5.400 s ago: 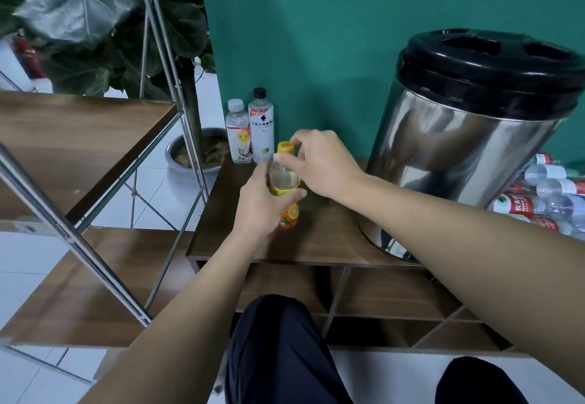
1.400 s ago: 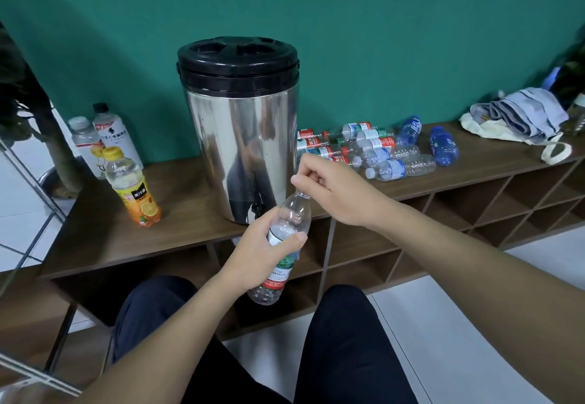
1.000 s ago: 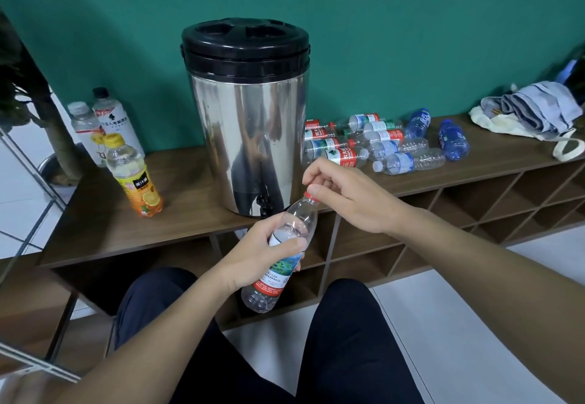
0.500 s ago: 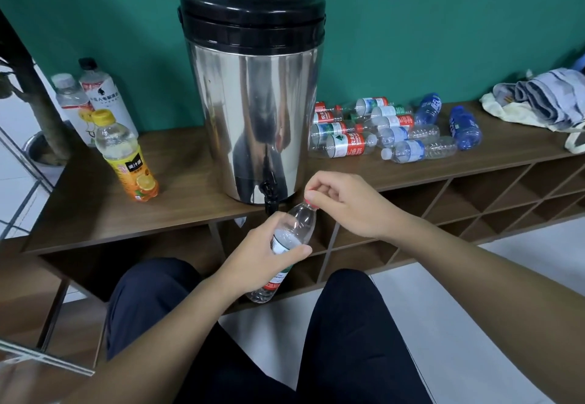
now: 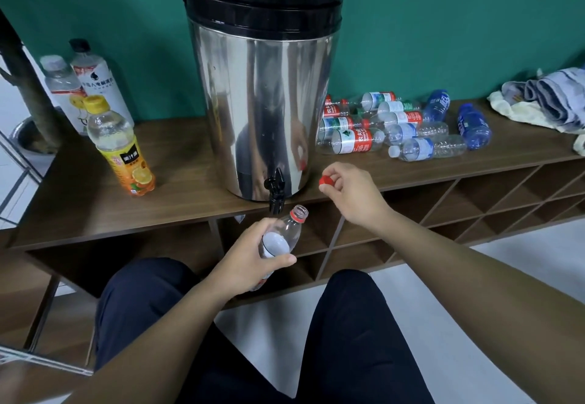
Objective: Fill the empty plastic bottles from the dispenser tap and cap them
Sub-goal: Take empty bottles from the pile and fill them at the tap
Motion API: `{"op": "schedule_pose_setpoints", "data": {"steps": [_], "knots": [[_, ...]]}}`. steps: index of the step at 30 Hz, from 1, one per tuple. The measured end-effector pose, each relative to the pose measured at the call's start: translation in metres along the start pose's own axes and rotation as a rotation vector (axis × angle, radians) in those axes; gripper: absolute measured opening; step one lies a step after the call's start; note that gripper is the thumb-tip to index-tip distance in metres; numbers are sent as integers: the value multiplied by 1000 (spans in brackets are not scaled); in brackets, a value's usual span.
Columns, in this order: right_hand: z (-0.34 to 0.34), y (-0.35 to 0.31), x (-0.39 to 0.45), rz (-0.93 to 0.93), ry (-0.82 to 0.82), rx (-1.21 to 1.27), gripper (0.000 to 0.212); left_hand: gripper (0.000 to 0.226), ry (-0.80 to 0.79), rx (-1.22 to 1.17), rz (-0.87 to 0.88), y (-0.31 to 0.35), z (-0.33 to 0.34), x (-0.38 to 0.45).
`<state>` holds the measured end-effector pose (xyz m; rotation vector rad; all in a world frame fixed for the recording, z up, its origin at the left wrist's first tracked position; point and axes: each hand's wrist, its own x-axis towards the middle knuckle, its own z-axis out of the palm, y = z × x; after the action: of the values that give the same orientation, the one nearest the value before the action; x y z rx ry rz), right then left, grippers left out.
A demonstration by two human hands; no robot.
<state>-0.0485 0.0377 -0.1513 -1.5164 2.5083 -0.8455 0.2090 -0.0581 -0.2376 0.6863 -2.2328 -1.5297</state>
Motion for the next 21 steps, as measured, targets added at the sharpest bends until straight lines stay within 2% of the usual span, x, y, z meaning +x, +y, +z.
{"op": "schedule_pose_setpoints", "data": {"steps": [8, 13, 15, 18, 21], "knots": [[31, 16, 19, 26, 9, -73, 30, 59, 25, 6, -118, -24, 6, 6], [31, 19, 17, 31, -3, 24, 49, 65, 72, 55, -135, -31, 5, 4], [26, 19, 12, 10, 32, 40, 41, 65, 97, 54, -129, -31, 4, 3], [23, 8, 0, -92, 109, -63, 21, 62, 145, 50, -123, -30, 5, 2], [16, -13, -15, -144, 155, -38, 17, 61, 180, 45, -119, -29, 7, 2]]}}
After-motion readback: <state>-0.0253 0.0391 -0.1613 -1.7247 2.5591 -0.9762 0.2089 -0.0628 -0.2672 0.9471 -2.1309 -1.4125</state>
